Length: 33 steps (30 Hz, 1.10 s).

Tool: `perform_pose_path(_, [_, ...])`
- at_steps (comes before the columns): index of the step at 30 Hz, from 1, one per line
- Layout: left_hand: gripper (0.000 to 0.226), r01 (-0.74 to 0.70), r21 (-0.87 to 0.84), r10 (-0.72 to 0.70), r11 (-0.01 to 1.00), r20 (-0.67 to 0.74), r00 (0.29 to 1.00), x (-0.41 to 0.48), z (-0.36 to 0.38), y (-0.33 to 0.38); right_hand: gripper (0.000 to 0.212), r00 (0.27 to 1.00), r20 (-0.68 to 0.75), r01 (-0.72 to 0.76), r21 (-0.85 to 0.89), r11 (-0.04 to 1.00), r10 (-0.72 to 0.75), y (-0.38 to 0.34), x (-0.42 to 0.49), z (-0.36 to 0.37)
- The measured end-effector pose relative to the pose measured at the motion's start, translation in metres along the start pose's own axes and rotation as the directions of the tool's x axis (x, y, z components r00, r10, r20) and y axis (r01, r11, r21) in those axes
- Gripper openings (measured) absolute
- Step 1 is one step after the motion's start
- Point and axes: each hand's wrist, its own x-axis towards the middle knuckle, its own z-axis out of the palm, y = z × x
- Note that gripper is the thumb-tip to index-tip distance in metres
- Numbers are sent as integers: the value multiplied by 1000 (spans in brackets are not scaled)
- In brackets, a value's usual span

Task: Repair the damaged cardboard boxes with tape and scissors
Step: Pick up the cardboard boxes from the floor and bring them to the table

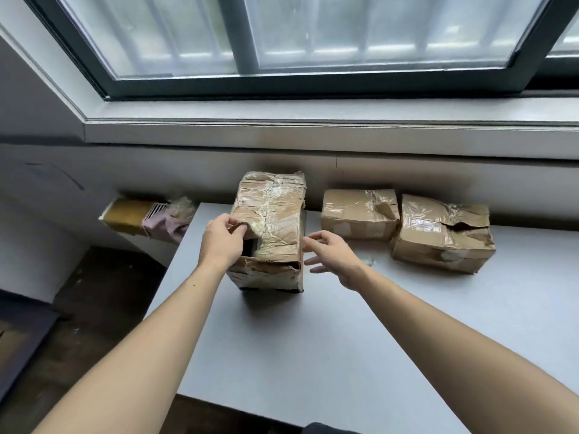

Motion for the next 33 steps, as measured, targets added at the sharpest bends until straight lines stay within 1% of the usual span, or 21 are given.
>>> perform_pose_path(2, [4, 4, 15, -4, 1000, 1, 1000, 7, -2, 2, 21, 1000, -18, -6, 2, 1000, 6, -1, 0, 0])
perform_pose_path(4, [5, 14, 28, -16, 1000, 63, 998, 14, -4, 2, 20, 999, -53, -7, 0, 1000, 7, -2, -1, 2])
perform_pose_path(6, [13, 46, -28, -41, 999, 139, 990, 15, -7, 1, 20, 995, -101, -7, 0, 1000, 7, -2, -7, 4])
perform_pose_path(8, [23, 39, -90, -21, 995, 186, 982, 11, -12, 4, 17, 987, -159, 8, 7, 1000, -6, -2, -16, 7])
perform_pose_path(11, [26, -40, -199, 72, 979, 160, 984, 4, -22, 15, 15, 970, -244, 25, 42, 999, -14, 0, -33, 12])
perform_pose_path(13, [23, -122, -223, 149, 967, 111, 983, -1, -28, 21, 14, 954, -300, 41, 72, 997, -18, 3, -47, 13])
perform_pose_path(15, [24, -230, -231, 255, 946, 87, 963, -8, -28, 26, 13, 932, -364, 58, 124, 991, -9, 10, -62, 12])
perform_pose_path(16, [24, -287, -244, 317, 926, 93, 944, -13, -25, 29, 12, 919, -394, 65, 150, 986, -1, 15, -70, 11])
perform_pose_path(18, [23, -381, -277, 432, 882, 151, 889, -27, -14, 38, 11, 891, -453, 79, 189, 979, 15, 25, -89, 9])
perform_pose_path(21, [21, -455, -309, 537, 835, 277, 797, -58, 12, 52, 17, 847, -530, 98, 227, 969, 39, 41, -123, 1])
perform_pose_path(23, [21, -475, -339, 577, 812, 348, 739, -81, 30, 62, 22, 814, -579, 121, 248, 961, 47, 51, -151, -10])
perform_pose_path(26, [20, -525, -349, 631, 776, 412, 658, -120, 56, 78, 24, 754, -653, 162, 283, 945, 67, 69, -197, -31])
perform_pose_path(29, [20, -568, -358, 668, 741, 475, 573, -170, 84, 95, 23, 691, -716, 196, 316, 928, 98, 97, -247, -53])
perform_pose_path(33, [21, -593, -374, 680, 713, 576, 454, -251, 132, 115, 19, 602, -782, 241, 371, 897, 162, 144, -319, -87])
